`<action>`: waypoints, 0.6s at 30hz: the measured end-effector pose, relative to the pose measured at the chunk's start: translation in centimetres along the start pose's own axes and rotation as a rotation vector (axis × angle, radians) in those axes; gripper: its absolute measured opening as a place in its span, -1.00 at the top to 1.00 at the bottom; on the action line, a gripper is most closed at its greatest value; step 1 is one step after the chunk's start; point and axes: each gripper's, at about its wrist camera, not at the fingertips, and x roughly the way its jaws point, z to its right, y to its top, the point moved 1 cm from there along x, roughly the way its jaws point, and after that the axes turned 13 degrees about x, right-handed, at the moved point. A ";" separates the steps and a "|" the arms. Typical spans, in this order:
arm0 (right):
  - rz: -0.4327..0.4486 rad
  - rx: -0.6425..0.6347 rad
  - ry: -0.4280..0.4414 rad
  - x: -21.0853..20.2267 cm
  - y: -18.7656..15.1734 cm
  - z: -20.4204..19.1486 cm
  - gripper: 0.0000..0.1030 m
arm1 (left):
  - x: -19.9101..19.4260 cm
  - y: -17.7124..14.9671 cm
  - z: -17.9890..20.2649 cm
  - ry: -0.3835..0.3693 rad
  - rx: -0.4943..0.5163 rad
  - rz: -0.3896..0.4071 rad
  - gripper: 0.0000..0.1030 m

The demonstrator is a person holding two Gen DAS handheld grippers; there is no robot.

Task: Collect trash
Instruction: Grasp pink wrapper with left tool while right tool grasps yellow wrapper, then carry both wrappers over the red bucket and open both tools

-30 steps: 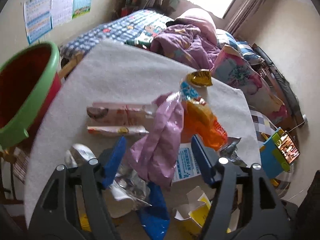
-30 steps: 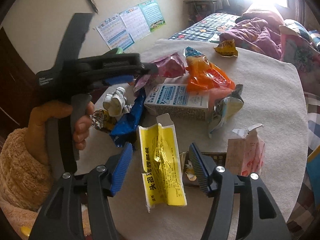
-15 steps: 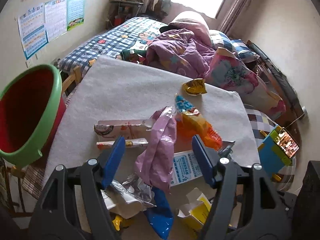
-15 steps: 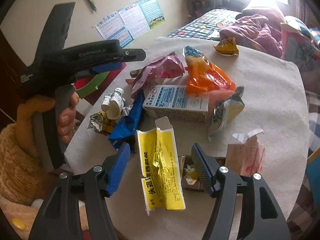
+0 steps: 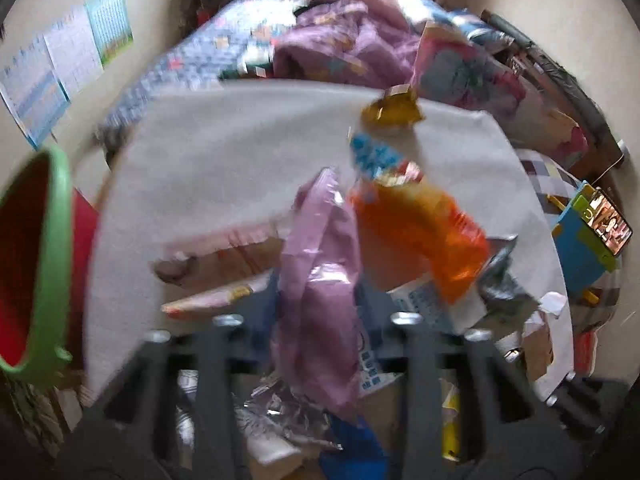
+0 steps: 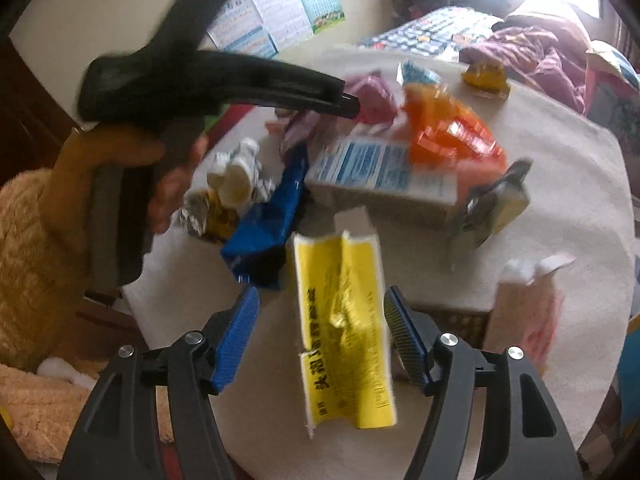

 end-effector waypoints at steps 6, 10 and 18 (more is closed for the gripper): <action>-0.012 0.004 -0.084 1.1 -0.4 -0.3 0.24 | -2.5 -0.5 -0.2 -0.027 -0.018 0.109 0.46; 0.036 0.009 -0.084 -0.1 0.2 -1.3 0.44 | -6.1 -0.6 -1.0 -0.025 -0.037 0.219 0.46; 0.256 0.070 -0.047 -4.8 3.1 -4.1 0.44 | -10.9 -2.0 -4.8 0.018 -0.089 0.337 0.46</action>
